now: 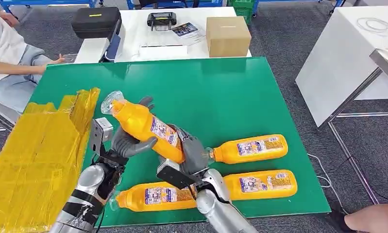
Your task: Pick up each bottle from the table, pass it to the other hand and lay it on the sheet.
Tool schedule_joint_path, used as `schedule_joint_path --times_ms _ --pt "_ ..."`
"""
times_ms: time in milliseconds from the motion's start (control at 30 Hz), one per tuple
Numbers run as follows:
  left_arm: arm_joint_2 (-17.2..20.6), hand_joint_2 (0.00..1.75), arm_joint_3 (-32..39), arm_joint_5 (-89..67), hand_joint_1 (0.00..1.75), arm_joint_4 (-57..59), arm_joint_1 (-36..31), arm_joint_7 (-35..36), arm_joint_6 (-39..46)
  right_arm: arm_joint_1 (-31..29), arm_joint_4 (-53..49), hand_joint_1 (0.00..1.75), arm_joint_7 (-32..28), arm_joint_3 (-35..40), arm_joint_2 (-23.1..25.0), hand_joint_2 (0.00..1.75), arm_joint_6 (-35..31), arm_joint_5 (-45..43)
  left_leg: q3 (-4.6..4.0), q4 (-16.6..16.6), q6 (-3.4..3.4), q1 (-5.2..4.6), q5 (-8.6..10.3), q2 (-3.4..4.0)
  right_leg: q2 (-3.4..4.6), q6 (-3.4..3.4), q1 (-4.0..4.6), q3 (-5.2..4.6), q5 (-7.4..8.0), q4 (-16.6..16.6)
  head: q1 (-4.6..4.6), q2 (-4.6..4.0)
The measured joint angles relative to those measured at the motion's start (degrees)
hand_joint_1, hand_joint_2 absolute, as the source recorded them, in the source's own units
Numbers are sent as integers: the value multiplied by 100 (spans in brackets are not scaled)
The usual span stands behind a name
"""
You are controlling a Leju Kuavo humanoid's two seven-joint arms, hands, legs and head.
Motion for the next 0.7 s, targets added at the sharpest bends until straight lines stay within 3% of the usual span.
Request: schedule_joint_path --times_ms 33,67,100,633,667,700 --pt "0 175 4 17 26 13 -1 2 0 -22 39 175 0 17 2 175 -4 4 0 0 0 0 0 0 0 0 0 0 0 0 2 0" --pt "0 175 11 26 154 26 0 2 0 -39 70 175 2 26 11 175 -6 11 0 0 0 0 0 0 0 0 0 0 0 0 2 0" --pt "0 175 17 28 175 41 -3 0 0 -53 100 175 2 31 15 175 -9 15 0 0 0 0 0 0 0 0 0 0 0 0 0 0" --pt "-59 175 105 162 175 120 -13 -9 186 -139 271 175 9 83 35 175 -124 -53 0 0 0 0 0 0 0 0 0 0 0 0 2 0" --pt "-66 175 114 194 175 120 -11 -13 227 -139 269 133 9 83 35 175 -135 -55 0 0 0 0 0 0 0 0 0 0 0 0 2 0" --pt "-81 175 129 223 175 120 -3 -26 285 -137 266 3 9 83 35 175 -149 -63 0 0 0 0 0 0 0 0 0 0 0 0 2 0"
